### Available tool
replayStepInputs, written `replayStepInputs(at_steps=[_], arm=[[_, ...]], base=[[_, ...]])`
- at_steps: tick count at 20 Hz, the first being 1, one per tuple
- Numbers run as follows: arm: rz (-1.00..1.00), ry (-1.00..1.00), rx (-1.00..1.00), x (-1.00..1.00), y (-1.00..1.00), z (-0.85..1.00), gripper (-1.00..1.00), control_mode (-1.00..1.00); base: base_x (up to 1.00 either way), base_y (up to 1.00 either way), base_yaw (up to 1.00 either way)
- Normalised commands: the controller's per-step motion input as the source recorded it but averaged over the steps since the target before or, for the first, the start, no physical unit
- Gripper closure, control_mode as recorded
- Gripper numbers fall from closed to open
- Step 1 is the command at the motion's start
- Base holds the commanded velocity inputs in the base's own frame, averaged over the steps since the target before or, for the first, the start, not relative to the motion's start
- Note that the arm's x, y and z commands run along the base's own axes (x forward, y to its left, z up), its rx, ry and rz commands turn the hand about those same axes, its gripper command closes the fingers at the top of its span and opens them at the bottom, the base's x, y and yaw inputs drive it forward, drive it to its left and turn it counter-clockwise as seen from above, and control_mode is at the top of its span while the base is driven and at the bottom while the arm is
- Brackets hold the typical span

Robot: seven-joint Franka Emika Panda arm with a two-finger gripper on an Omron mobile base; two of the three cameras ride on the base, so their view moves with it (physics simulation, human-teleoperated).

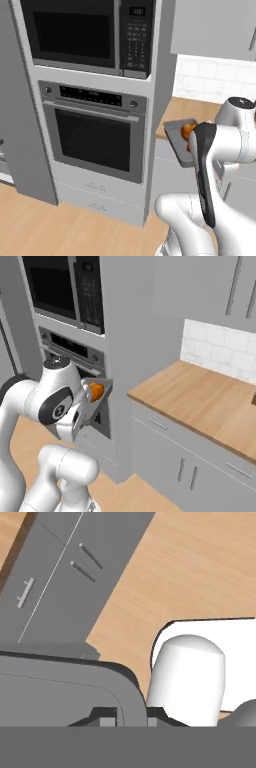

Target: Take the meat container that has the chicken drumstick and place it on the second highest rack of the freezer. Then take the vegetable container that has the mushroom and lemon wedge and place it on the highest rack of the freezer.

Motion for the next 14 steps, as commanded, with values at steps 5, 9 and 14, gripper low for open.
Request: replayStepInputs(at_steps=[5, 9, 14], arm=[[0.00, 0.00, 0.00, 0.00, 0.00, 0.00, 1.00, 1.00], [0.00, 0.00, 0.00, 0.00, 0.00, 0.00, 1.00, 1.00], [0.00, 0.00, 0.00, 0.00, 0.00, 0.00, 1.00, 1.00]], base=[[0.04, 1.00, -0.15], [0.45, 1.00, -0.26], [0.28, 1.00, -0.25]])
